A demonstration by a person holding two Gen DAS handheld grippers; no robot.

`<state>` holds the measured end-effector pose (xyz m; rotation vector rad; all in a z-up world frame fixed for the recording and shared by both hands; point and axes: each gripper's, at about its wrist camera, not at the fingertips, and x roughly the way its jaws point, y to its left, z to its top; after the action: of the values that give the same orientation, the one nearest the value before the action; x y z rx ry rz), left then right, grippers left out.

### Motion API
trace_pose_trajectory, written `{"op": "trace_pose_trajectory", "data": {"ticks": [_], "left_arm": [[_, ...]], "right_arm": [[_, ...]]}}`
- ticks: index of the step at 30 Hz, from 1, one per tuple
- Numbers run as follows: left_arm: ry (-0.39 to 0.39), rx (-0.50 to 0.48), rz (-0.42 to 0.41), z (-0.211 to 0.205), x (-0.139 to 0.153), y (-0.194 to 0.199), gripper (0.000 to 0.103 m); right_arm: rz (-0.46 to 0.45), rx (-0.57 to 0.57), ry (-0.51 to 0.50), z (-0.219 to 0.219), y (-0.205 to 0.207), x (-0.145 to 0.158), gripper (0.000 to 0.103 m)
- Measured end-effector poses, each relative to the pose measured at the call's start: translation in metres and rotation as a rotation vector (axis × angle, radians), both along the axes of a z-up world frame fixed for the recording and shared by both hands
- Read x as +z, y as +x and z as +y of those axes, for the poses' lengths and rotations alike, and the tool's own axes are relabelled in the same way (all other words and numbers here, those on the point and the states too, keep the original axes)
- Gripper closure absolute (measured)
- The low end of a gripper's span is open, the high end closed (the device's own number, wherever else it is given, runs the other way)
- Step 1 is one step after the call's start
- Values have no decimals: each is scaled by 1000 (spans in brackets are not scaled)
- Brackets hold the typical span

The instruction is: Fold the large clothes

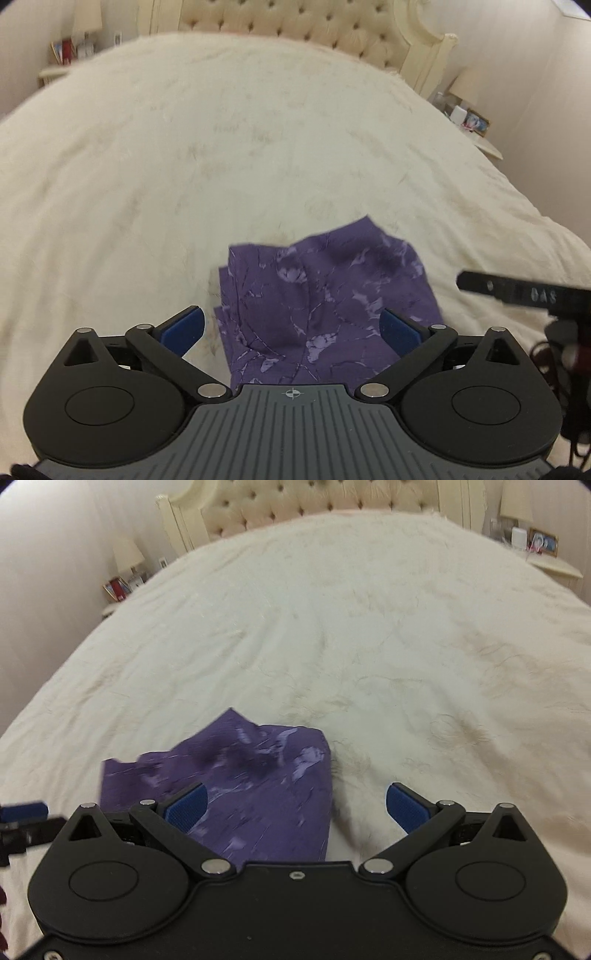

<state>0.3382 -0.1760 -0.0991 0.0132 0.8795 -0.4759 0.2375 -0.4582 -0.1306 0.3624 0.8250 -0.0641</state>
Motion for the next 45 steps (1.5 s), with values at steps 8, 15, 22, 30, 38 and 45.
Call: {"op": "trace_pose_trajectory", "data": {"ticks": [8, 15, 22, 30, 38, 45], "left_arm": [[28, 7, -23, 7, 39, -42, 0], [125, 25, -102, 12, 61, -85, 1], [150, 65, -134, 21, 73, -107, 1], [156, 83, -105, 31, 76, -128, 1], [149, 69, -38, 34, 69, -142, 1], [126, 71, 54, 37, 59, -146, 2]], "right_arm": [[-48, 13, 31, 22, -58, 39, 0], [-80, 49, 9, 45, -107, 64, 0], [-134, 49, 17, 59, -146, 81, 1], [-93, -36, -80, 77, -166, 92, 1], [-28, -18, -65, 85, -175, 94, 1], [-2, -6, -55, 96, -185, 96, 1]]}}
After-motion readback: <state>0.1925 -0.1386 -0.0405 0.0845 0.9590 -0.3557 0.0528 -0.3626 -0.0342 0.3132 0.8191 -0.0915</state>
